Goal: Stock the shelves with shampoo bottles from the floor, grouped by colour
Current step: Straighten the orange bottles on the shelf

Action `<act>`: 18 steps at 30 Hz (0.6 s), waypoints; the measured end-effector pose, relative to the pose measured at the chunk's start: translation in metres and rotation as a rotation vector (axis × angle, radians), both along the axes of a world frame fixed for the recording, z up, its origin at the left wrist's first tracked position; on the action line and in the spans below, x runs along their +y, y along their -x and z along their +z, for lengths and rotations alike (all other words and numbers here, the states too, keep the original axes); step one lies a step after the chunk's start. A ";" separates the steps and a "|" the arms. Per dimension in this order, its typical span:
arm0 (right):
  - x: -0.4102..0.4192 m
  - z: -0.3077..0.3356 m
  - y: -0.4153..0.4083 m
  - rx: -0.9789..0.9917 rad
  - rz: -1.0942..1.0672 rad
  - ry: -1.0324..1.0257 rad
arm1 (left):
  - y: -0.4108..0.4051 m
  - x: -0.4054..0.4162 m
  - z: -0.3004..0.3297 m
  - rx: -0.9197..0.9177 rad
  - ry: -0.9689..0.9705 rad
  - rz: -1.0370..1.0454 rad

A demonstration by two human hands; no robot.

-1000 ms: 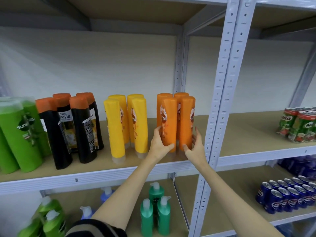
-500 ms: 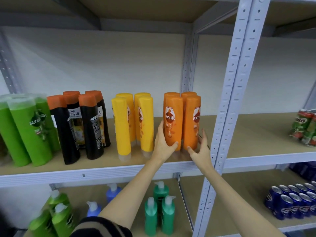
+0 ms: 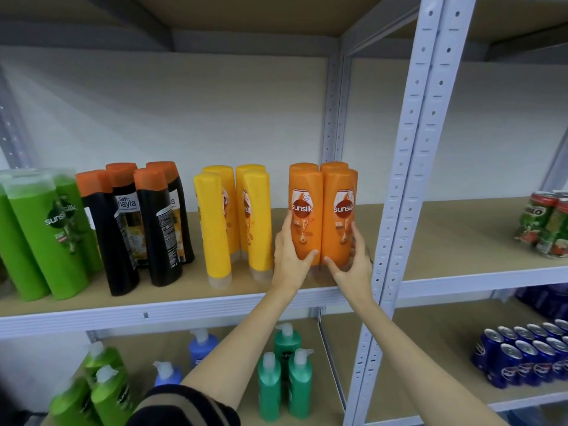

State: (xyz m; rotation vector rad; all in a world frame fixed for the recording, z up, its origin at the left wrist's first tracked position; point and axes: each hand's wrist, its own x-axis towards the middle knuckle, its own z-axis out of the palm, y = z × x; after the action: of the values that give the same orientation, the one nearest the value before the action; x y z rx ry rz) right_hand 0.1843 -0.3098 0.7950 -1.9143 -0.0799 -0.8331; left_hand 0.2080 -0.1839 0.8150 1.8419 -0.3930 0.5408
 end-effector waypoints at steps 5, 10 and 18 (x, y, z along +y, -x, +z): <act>0.000 -0.001 -0.001 0.010 0.019 0.085 | -0.002 0.006 -0.002 0.014 -0.054 -0.034; 0.001 0.001 -0.001 0.020 -0.027 0.096 | -0.003 0.004 -0.001 0.028 -0.066 -0.036; 0.002 -0.003 -0.004 0.038 -0.102 0.106 | 0.001 0.004 -0.004 0.012 -0.086 0.002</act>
State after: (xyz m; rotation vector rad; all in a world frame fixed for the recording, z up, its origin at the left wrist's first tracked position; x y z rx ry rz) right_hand 0.1880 -0.3077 0.7917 -2.0471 -0.0041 -0.8752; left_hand 0.2069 -0.1800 0.8114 1.9277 -0.4118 0.5216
